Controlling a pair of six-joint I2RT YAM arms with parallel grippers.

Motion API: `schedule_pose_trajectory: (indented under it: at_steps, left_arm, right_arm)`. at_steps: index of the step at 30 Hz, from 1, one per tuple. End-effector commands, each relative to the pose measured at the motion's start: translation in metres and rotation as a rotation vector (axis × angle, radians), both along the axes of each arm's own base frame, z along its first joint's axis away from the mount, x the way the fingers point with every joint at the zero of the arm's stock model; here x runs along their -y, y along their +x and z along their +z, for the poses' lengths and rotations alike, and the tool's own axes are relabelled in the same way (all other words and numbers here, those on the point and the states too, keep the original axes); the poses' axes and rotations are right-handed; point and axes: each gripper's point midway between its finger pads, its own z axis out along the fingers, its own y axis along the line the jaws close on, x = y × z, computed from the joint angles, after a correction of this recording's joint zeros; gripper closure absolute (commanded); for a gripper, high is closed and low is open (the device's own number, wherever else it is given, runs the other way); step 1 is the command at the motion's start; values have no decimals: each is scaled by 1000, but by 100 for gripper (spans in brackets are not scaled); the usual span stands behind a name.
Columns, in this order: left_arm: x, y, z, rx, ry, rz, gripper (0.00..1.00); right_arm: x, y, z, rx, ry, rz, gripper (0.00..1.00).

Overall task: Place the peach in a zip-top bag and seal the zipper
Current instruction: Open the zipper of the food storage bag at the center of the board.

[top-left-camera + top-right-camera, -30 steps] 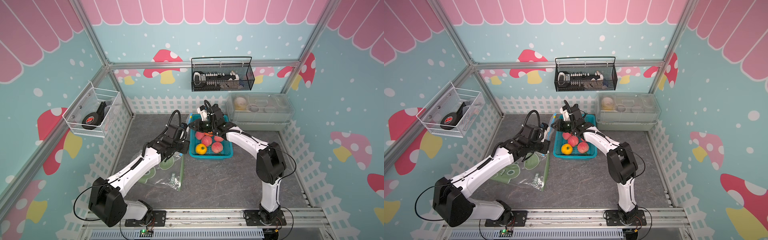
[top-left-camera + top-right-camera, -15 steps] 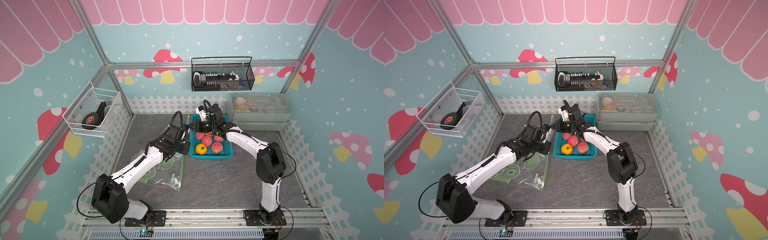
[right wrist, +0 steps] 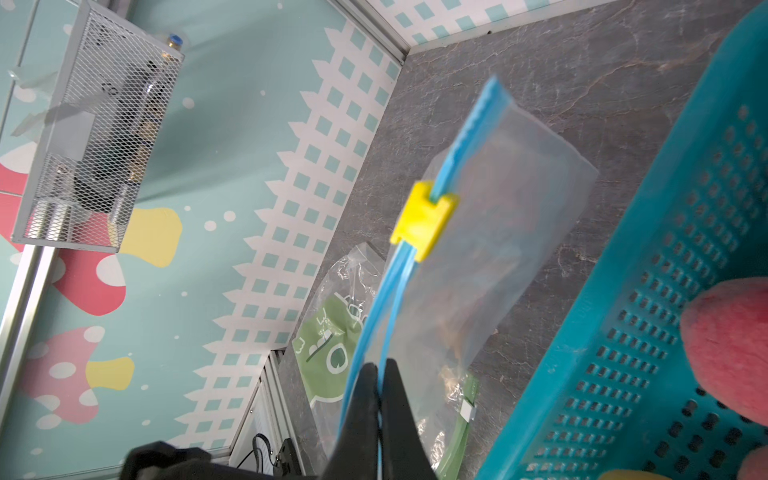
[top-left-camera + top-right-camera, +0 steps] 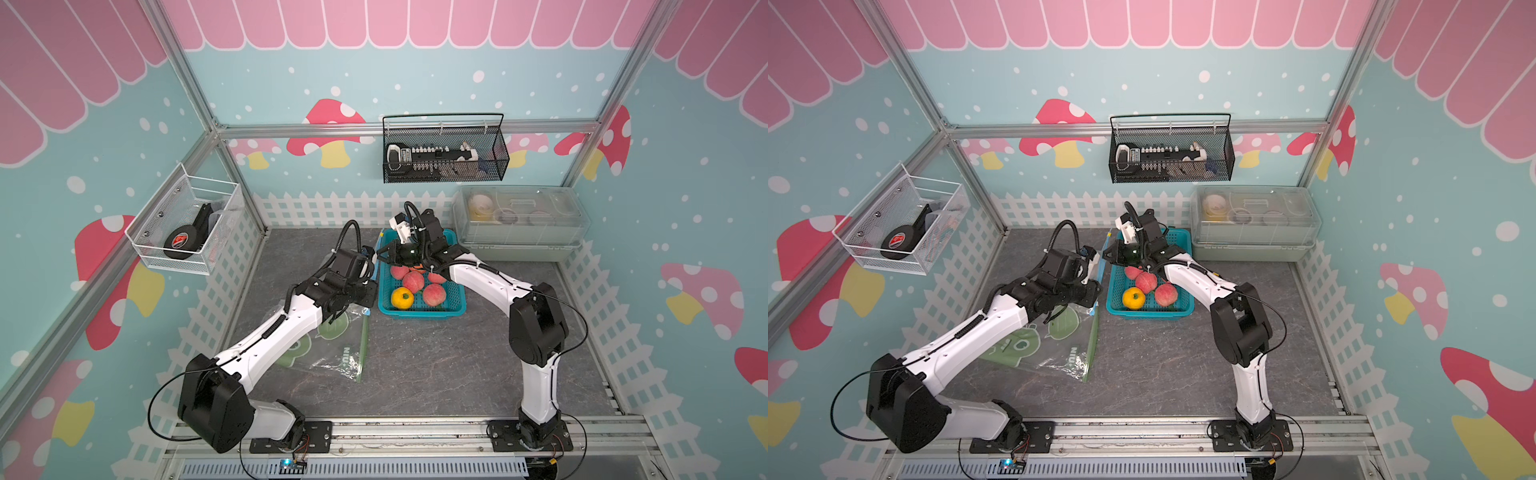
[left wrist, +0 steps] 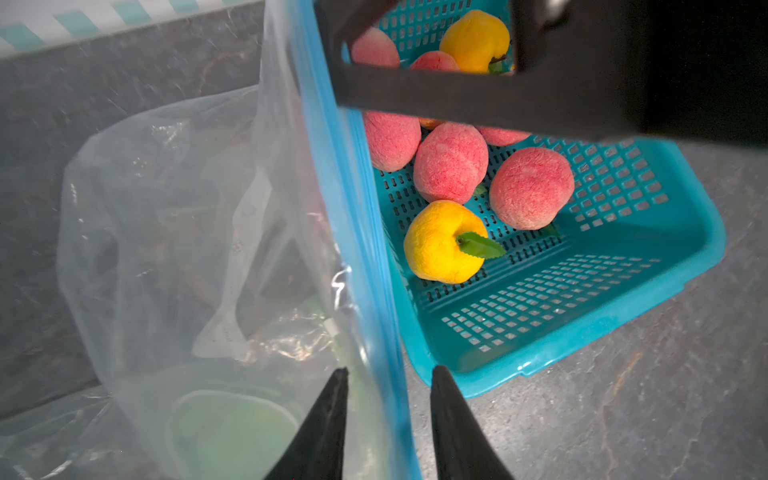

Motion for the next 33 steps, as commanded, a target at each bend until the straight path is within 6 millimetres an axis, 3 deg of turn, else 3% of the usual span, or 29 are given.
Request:
schedule_pose_trajectory:
  at_steps: [1,4,9,26,33]
  left_arm:
    - [-18,7,27,71,-87,98,52]
    - [-25,12,38,89,-145,131,46]
    - [-16,14,44,93,-208,114,45]
    - [-25,30,30,89,-187,159,46]
    - [-36,33,19,91,-135,205,58]
  right_arm:
    - [1,-2,23,45,-1,-20,100]
    - [2,-3,30,52,1,-40,100]
    - [-3,-7,39,50,22,-68,100]
    - [-23,-20,49,44,39,-79,100]
    - [-22,-22,47,47,21,-77,100]
